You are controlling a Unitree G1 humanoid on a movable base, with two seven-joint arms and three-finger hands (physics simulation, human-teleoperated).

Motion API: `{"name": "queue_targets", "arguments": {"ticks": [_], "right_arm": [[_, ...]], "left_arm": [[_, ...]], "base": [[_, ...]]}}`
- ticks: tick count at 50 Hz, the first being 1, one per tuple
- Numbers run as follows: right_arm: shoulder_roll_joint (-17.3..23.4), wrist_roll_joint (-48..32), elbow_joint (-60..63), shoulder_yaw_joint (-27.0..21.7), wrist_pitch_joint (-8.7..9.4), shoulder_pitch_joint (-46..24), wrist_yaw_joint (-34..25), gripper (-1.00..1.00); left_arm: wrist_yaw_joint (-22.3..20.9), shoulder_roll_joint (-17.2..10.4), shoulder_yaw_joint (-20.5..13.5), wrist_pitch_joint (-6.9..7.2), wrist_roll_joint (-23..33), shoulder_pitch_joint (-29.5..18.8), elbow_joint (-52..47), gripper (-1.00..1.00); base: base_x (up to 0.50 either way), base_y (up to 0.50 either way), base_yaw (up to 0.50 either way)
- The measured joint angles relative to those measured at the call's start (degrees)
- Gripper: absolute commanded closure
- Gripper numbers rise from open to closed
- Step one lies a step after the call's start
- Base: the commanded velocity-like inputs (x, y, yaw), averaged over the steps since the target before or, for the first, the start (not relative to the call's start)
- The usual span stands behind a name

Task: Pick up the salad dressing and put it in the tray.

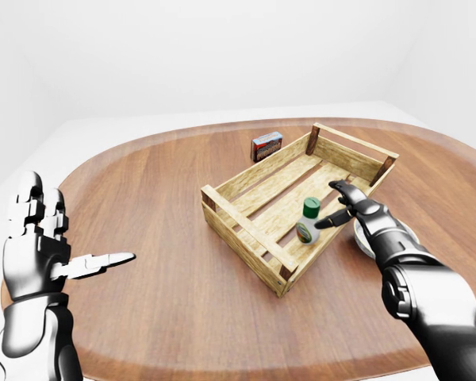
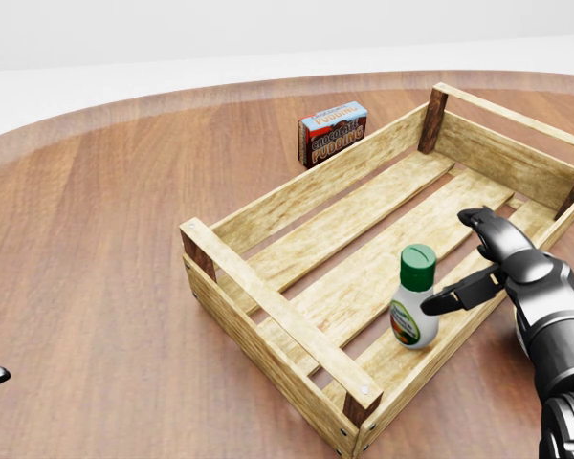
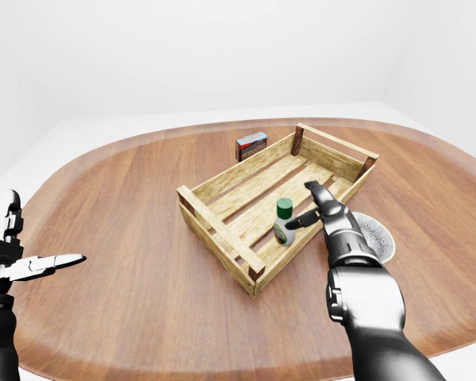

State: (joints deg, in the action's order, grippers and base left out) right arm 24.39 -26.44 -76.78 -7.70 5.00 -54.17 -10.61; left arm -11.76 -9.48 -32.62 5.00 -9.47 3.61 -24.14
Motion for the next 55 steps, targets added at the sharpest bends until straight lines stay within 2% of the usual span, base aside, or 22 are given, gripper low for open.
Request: {"name": "queue_targets", "arguments": {"ticks": [17, 25, 32, 47, 55], "right_arm": [[-0.64, -0.11, 0.14, 0.54, 0.0, 0.05, 0.39, -1.0], [-1.16, -1.32, 1.08, 1.65, 0.0, -4.24, -1.47, -1.0], [-1.14, -2.54, 4.13, 2.9, 0.0, -14.05, -5.95, -1.0], [3.55, -9.5, 6.01, 4.74, 0.0, -45.2, -17.1, -1.0], [5.46, -12.61, 5.92, 4.31, 0.0, -53.38, -19.45, -1.0]], "left_arm": [[0.15, 0.04, 0.31, 0.0, 0.05, -0.11, 0.02, -1.0], [0.23, 0.09, 0.62, 0.0, 0.1, -0.17, -0.1, -1.0], [0.22, 0.16, 0.75, 0.0, 0.09, -0.16, -0.27, -1.0], [0.08, 0.11, 0.89, 0.0, -0.09, -0.34, 1.09, -1.0], [0.08, -0.12, 0.97, 0.0, -0.2, -0.48, 2.35, -1.0]], "base": [[0.0, 0.0, 0.0], [0.0, 0.0, 0.0], [0.0, 0.0, 0.0], [0.0, 0.0, 0.0], [0.0, 0.0, 0.0]]}}
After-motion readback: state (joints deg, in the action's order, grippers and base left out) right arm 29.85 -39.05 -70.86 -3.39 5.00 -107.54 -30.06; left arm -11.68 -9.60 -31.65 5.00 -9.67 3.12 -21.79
